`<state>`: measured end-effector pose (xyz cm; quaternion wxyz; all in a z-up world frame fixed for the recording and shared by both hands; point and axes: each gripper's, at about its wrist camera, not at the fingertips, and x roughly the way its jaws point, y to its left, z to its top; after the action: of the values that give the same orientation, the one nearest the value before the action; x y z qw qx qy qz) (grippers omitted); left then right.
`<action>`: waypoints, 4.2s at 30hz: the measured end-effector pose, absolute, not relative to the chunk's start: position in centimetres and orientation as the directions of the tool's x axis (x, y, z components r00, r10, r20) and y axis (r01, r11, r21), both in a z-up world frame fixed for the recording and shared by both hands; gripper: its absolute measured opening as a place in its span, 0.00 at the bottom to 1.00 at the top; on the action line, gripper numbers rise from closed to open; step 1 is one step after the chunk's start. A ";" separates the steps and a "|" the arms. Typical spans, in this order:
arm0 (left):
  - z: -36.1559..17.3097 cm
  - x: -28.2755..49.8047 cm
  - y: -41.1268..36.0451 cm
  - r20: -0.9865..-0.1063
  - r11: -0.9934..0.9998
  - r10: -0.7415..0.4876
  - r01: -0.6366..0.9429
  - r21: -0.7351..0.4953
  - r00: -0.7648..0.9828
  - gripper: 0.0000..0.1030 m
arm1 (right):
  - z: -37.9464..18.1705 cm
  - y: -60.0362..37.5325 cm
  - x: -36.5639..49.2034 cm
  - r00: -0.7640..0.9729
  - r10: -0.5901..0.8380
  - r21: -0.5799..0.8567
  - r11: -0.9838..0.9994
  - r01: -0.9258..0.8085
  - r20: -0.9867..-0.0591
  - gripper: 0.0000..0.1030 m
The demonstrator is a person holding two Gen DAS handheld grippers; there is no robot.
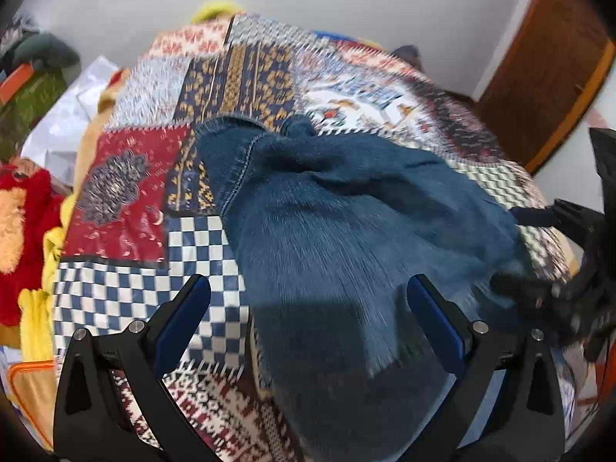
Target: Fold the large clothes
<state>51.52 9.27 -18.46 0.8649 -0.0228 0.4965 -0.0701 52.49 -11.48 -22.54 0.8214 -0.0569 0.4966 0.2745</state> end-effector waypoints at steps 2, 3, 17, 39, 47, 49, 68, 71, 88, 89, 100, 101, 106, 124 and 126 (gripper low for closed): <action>-19.8 53.0 8.7 -0.870 0.985 -0.167 0.114 -0.128 0.463 1.00 | -23.8 -10.5 53.9 0.354 0.362 0.145 0.846 -0.513 -0.862 0.99; -20.4 53.7 8.5 -0.873 0.982 -0.181 0.127 -0.138 0.453 1.00 | -24.4 -10.3 54.7 0.369 0.333 0.108 0.851 -0.513 -0.868 0.99; -18.4 58.5 13.7 -0.841 0.985 -0.123 -0.037 -0.168 0.527 1.00 | -24.8 -15.5 58.2 0.370 0.373 0.197 0.880 -0.433 -0.851 0.99; -19.3 45.2 12.4 -0.815 0.961 -0.265 0.076 -0.265 0.515 1.00 | -24.4 -17.0 50.2 0.288 0.495 0.359 0.836 -0.414 -0.820 0.99; -24.0 45.5 12.7 -0.791 0.892 -0.409 0.015 -0.452 0.455 1.00 | -29.8 -16.8 51.9 0.094 0.585 0.534 0.786 -0.312 -0.806 0.99; -24.8 46.5 13.0 -0.785 0.869 -0.440 -0.013 -0.494 0.436 1.00 | -30.4 -16.1 52.6 0.054 0.602 0.560 0.769 -0.308 -0.797 0.99; -24.9 48.4 9.6 -0.763 0.832 -0.527 0.044 -0.553 0.374 0.71 | -29.1 -13.8 52.8 0.127 0.643 0.585 0.748 -0.313 -0.755 0.51; -23.2 47.5 9.1 -0.761 0.842 -0.515 0.068 -0.535 0.395 0.66 | -27.5 -13.8 52.0 0.154 0.628 0.554 0.757 -0.347 -0.763 0.45; -13.5 39.5 15.8 -0.675 0.860 -0.447 0.074 -0.505 0.587 0.65 | -16.3 -7.8 46.0 0.263 0.675 0.492 0.703 -0.513 -0.689 0.42; -13.5 38.9 16.5 -0.676 0.862 -0.439 0.065 -0.503 0.592 0.65 | -16.1 -7.2 45.8 0.261 0.677 0.491 0.700 -0.519 -0.688 0.42; -18.5 35.2 23.0 -0.722 0.850 -0.400 -0.066 -0.523 0.565 0.65 | -19.8 1.0 44.4 0.141 0.659 0.503 0.677 -0.537 -0.738 0.42; -19.6 35.0 23.7 -0.729 0.844 -0.403 -0.084 -0.530 0.553 0.65 | -20.5 1.5 44.5 0.126 0.654 0.505 0.678 -0.534 -0.746 0.42; -23.8 35.3 25.2 -0.762 0.838 -0.397 -0.137 -0.529 0.512 0.65 | -25.0 4.3 45.3 0.050 0.611 0.507 0.696 -0.509 -0.790 0.42; -28.7 34.0 25.1 -0.822 0.884 -0.299 -0.185 -0.430 0.485 0.73 | -30.1 4.4 47.1 0.003 0.572 0.505 0.727 -0.466 -0.821 0.58; -28.0 32.9 24.2 -0.841 0.913 -0.246 -0.177 -0.368 0.482 0.73 | -29.6 3.4 46.8 0.023 0.562 0.489 0.739 -0.464 -0.827 0.59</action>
<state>32.94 24.24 -28.00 0.8353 -0.2078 0.5086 -0.0208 46.81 3.40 -29.57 0.7141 0.0410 0.5995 0.3592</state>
